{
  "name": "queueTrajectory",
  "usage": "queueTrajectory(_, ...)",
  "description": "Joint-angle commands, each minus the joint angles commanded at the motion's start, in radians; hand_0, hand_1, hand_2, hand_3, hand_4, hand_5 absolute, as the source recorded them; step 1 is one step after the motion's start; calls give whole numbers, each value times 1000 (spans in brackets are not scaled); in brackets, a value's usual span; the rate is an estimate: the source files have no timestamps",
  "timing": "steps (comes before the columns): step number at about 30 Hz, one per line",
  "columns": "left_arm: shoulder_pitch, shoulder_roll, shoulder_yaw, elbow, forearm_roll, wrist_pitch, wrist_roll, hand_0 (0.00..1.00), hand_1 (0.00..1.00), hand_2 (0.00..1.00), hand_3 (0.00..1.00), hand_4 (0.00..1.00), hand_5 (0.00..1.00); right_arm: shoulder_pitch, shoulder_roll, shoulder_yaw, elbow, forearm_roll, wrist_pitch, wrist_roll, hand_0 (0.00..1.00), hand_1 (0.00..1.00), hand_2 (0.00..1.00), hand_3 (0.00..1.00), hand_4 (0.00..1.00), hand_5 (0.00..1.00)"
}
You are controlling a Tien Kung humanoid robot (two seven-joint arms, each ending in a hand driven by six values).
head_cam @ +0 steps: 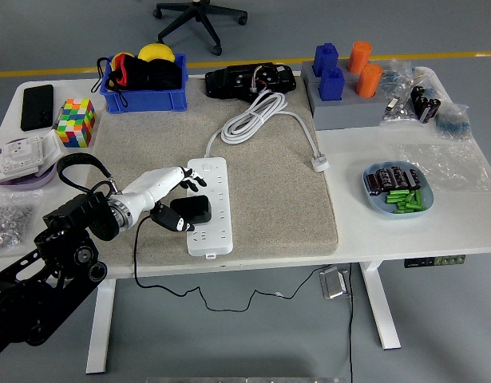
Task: Pull the plug out,throw it away,press the button
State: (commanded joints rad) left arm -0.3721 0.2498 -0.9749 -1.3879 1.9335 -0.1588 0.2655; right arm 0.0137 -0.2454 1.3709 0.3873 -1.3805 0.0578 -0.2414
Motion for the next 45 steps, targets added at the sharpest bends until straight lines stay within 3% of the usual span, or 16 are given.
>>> queueTrajectory(2, -1, 0, 1, 0, -3, 1, 0, 700, 601, 571, 574, 893, 2, 0, 0, 0, 0, 0, 0, 0, 749, 700, 710, 724, 770, 636)
queueTrajectory(3, -3, 0, 5, 1, -13, 8, -1, 555, 476, 476, 553, 842, 2, 0, -1, 0, 0, 0, 0, 0, 749, 699, 710, 724, 770, 637)
queueTrajectory(8, -10, -4, 14, 8, -31, 23, -2, 555, 476, 476, 553, 842, 2, 0, -1, 0, 0, 0, 0, 0, 749, 699, 710, 724, 770, 637)
queueTrajectory(9, -11, -5, 16, 11, -30, 23, -1, 459, 389, 422, 543, 779, 2, 1, -1, -1, 0, 0, 0, 0, 749, 699, 710, 723, 770, 637)
queueTrajectory(15, -15, -6, 24, 20, -32, 22, -3, 476, 375, 410, 534, 757, 2, 1, -2, -4, 0, 0, 0, 0, 749, 699, 710, 724, 770, 637)
queueTrajectory(23, -13, 0, 13, 17, -54, 59, -67, 470, 328, 370, 502, 728, 2, 3, -5, -8, -1, 1, 0, 0, 749, 699, 710, 724, 771, 638)
queueTrajectory(34, 11, 7, -71, -1, -87, 86, -113, 469, 318, 355, 487, 733, 2, 2, -4, -11, 0, 1, 0, 0, 749, 700, 710, 724, 771, 638)
queueTrajectory(39, 19, 9, -154, 49, -41, 91, -110, 473, 318, 357, 485, 732, 2, -1, -2, -9, -1, 0, 0, 0, 749, 700, 710, 723, 771, 639)
queueTrajectory(44, 16, 17, -186, 103, -26, 91, -111, 473, 318, 357, 485, 732, 2, -1, 1, -5, -2, -1, 0, 0, 749, 700, 710, 723, 771, 639)
queueTrajectory(45, 15, 17, -187, 108, -25, 90, -110, 518, 352, 380, 531, 729, 2, -1, 1, -5, -2, -1, 0, 0, 749, 700, 710, 723, 771, 638)
